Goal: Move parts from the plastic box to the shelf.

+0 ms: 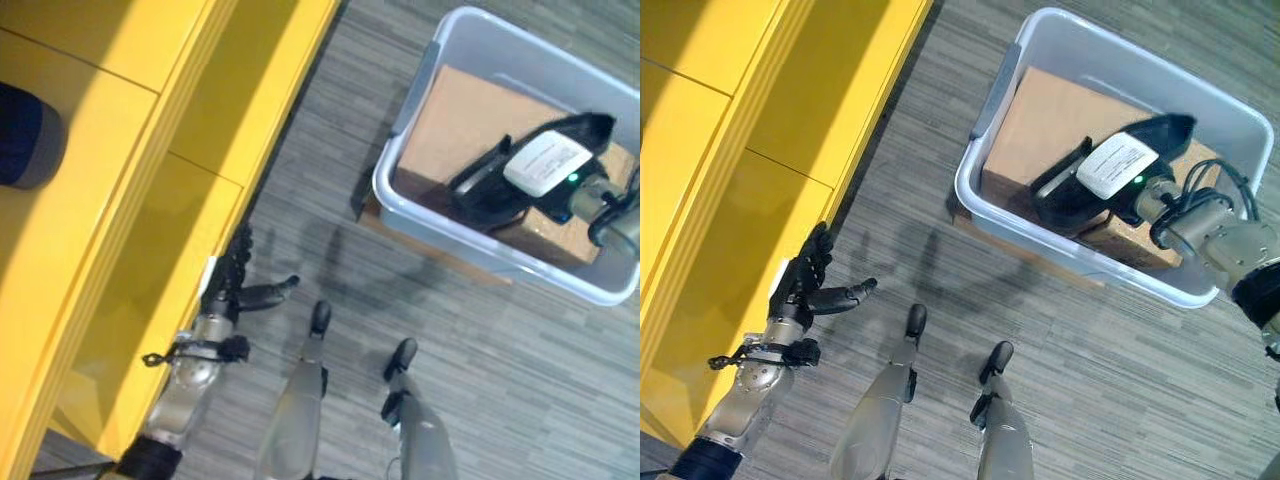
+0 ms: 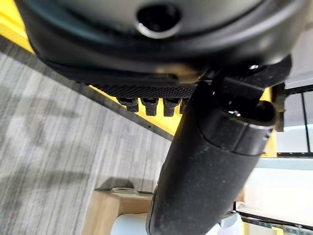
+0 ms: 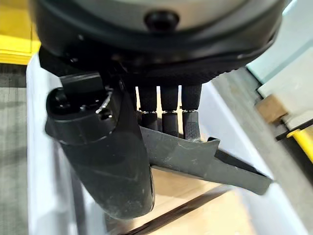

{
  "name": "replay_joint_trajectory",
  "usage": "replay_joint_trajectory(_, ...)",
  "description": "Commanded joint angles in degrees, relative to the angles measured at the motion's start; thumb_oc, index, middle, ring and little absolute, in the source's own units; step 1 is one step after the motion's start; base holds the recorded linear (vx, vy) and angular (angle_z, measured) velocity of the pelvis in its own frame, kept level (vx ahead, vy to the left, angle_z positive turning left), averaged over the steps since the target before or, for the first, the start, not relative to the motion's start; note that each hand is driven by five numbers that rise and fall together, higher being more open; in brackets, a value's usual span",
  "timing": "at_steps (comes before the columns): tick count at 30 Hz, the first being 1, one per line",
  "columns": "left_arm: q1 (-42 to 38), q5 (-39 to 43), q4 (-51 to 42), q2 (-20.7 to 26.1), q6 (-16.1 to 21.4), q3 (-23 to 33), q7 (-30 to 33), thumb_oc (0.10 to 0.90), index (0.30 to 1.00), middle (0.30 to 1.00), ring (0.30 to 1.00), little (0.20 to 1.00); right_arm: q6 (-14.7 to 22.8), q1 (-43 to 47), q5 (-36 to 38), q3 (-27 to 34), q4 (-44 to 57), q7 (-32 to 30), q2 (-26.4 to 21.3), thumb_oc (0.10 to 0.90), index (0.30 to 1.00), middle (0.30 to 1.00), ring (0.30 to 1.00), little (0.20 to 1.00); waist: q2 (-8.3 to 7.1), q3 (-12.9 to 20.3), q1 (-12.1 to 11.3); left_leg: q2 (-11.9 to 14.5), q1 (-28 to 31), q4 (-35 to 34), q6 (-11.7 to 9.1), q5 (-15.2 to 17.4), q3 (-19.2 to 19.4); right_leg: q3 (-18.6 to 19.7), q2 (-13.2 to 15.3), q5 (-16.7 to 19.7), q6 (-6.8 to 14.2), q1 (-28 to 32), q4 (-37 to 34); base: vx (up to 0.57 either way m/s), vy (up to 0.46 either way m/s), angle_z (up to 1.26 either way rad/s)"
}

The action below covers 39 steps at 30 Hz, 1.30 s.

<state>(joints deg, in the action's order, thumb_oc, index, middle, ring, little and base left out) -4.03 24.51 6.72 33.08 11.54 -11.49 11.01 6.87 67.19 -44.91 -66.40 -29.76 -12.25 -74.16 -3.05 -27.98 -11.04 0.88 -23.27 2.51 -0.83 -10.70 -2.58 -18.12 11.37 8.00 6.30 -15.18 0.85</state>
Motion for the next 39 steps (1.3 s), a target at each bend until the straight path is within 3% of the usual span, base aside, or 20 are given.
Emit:
replay_joint_trajectory(1,1.3,0.2,-3.3,1.8,3.6,0.5,-2.3,0.900,1.000,1.000,1.000,1.000,-3.1,1.6,-0.6,5.6,0.8,-3.1,-6.0,0.400,0.300,0.300,0.300,0.300,-2.38,7.6,-0.4,1.0,2.7,-4.1,-2.5,1.1,-3.6,-1.4,0.6,-4.2,2.8,5.3,2.7,0.03,-0.022,0.01)
replay_joint_trajectory(4,1.8,0.2,-3.5,2.0,3.4,0.8,-2.9,0.900,1.000,1.000,1.000,1.000,-3.0,0.0,-0.9,7.2,1.6,-3.0,-6.6,0.400,0.300,0.300,0.300,0.300,-2.65,8.6,-0.2,1.1,3.6,-4.8,-2.6,0.7,-3.7,-1.7,0.6,-3.9,2.9,6.2,2.1,0.01,-0.006,0.03)
replay_joint_trajectory(6,3.9,-0.1,-4.0,1.9,2.7,2.0,-4.6,0.900,1.000,1.000,1.000,1.000,-2.6,-6.0,-1.2,13.3,5.2,-3.1,-8.4,0.400,0.300,0.300,0.300,0.300,-3.37,12.3,0.8,1.6,7.6,-6.5,-2.7,1.1,-3.2,-2.0,0.3,-4.0,3.3,9.5,0.8,0.08,-0.042,0.06)
replay_joint_trajectory(12,6.5,-1.0,-3.9,1.4,1.9,4.0,-6.1,0.900,1.000,1.000,1.000,1.000,-1.1,-17.1,-2.0,23.0,10.2,-1.7,-9.4,0.400,0.300,0.300,0.300,0.300,-3.97,18.2,2.5,1.9,11.6,-7.5,-2.7,2.0,-2.2,-1.4,-0.3,-2.9,3.7,13.5,-1.9,0.04,-0.009,-0.01)
replay_joint_trajectory(17,7.7,-2.5,-4.0,0.7,1.5,5.5,-6.4,0.900,1.000,1.000,1.000,1.000,0.1,-25.5,-2.4,31.3,15.1,-1.2,-10.4,0.400,0.300,0.300,0.300,0.300,-4.14,21.2,3.7,2.4,14.0,-7.5,-2.8,2.9,-1.3,-0.4,-0.7,-2.8,3.8,15.4,-2.5,0.04,-0.012,-0.13)
replay_joint_trajectory(19,8.2,-4.5,-4.6,0.4,1.3,5.8,-6.3,0.900,1.000,1.000,1.000,1.000,0.6,-31.0,-2.5,36.7,17.6,-0.9,-9.9,0.400,0.300,0.300,0.300,0.300,-4.00,22.8,4.5,3.0,15.8,-7.5,-2.7,3.5,-0.5,0.7,-1.0,-2.9,3.7,16.3,-2.6,0.04,-0.014,-0.25)
replay_joint_trajectory(25,6.4,-8.9,-4.7,-0.2,1.5,4.4,-5.7,0.900,1.000,1.000,1.000,1.000,2.4,-38.5,0.2,44.9,21.1,-0.7,-7.4,0.400,0.300,0.300,0.300,0.300,-3.90,24.8,5.9,4.2,18.3,-7.5,-2.7,4.3,1.1,3.0,-1.6,-3.3,3.4,17.2,-2.6,0.01,-0.019,-0.21)
replay_joint_trajectory(30,1.7,-20.3,-5.2,1.5,2.7,0.5,-2.6,0.900,1.000,1.000,1.000,1.000,3.7,-38.0,3.1,44.6,22.7,-0.5,-4.1,0.400,0.300,0.300,0.300,0.300,-3.84,26.1,7.1,5.3,20.4,-7.5,-2.7,5.1,2.8,5.5,-2.4,-3.5,3.0,17.6,-2.7,0.00,-0.020,-0.28)
replay_joint_trajectory(33,-2.9,-29.2,-6.4,3.3,3.5,-3.6,0.3,0.900,1.000,1.000,1.000,1.000,4.8,-34.6,4.4,40.8,24.1,-0.4,-2.2,0.400,0.300,0.300,0.300,0.300,-3.80,27.2,8.4,6.1,22.0,-7.5,-2.7,5.7,4.0,7.5,-2.9,-3.6,2.8,17.7,-2.7,0.00,-0.028,-0.20)
replay_joint_trajectory(37,-5.0,-32.9,-6.8,3.9,4.1,-5.9,1.2,0.900,1.000,1.000,1.000,1.000,5.3,-31.6,4.9,38.0,24.3,-0.7,-1.0,0.400,0.300,0.300,0.300,0.300,-3.66,27.6,8.9,6.5,22.8,-7.5,-2.8,6.0,4.8,8.6,-3.1,-3.7,2.6,17.7,-2.9,0.00,-0.012,-0.25)
replay_joint_trajectory(39,-8.5,-39.2,-7.5,4.9,5.1,-10.4,1.5,0.900,1.000,1.000,1.000,1.000,5.9,-26.3,6.2,32.9,24.3,-1.2,1.8,0.400,0.300,0.300,0.300,0.300,-3.43,28.3,10.0,6.9,23.7,-7.5,-2.9,6.4,6.1,10.2,-3.5,-3.4,2.5,17.8,-3.5,-0.01,-0.016,-0.21)
